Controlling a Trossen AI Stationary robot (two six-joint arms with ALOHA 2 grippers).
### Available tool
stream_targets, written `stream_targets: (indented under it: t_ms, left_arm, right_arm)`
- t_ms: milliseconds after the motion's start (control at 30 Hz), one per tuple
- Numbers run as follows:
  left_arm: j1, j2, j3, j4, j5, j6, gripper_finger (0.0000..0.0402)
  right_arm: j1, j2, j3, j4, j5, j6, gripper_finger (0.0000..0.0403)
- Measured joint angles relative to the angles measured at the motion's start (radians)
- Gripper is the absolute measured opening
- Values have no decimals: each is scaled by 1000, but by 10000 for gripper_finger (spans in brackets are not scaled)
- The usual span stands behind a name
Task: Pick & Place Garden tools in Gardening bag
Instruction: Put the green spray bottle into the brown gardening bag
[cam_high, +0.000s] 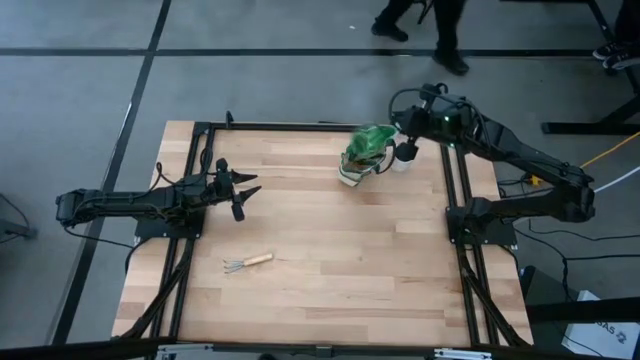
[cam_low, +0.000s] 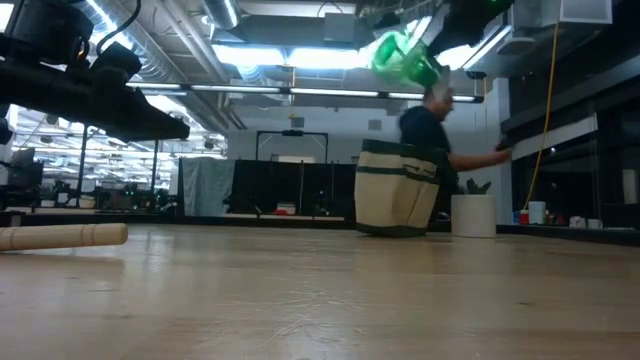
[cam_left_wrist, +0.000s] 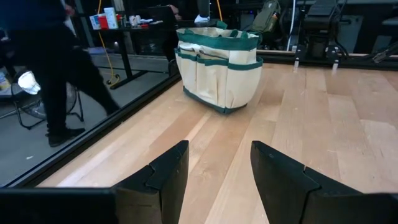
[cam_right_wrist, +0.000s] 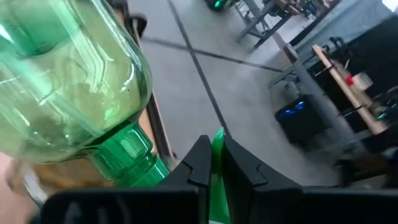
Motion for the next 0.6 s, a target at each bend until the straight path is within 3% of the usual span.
stream_targets:
  t_ms: [333, 600]
  left_arm:
    - [0, 0, 0, 0, 0, 0, 169]
    - [0, 0, 0, 0, 0, 0, 169]
  right_arm:
    - [-56, 20, 0, -112, 120, -329, 23]
    - [-65, 112, 0, -101, 122, -543, 23]
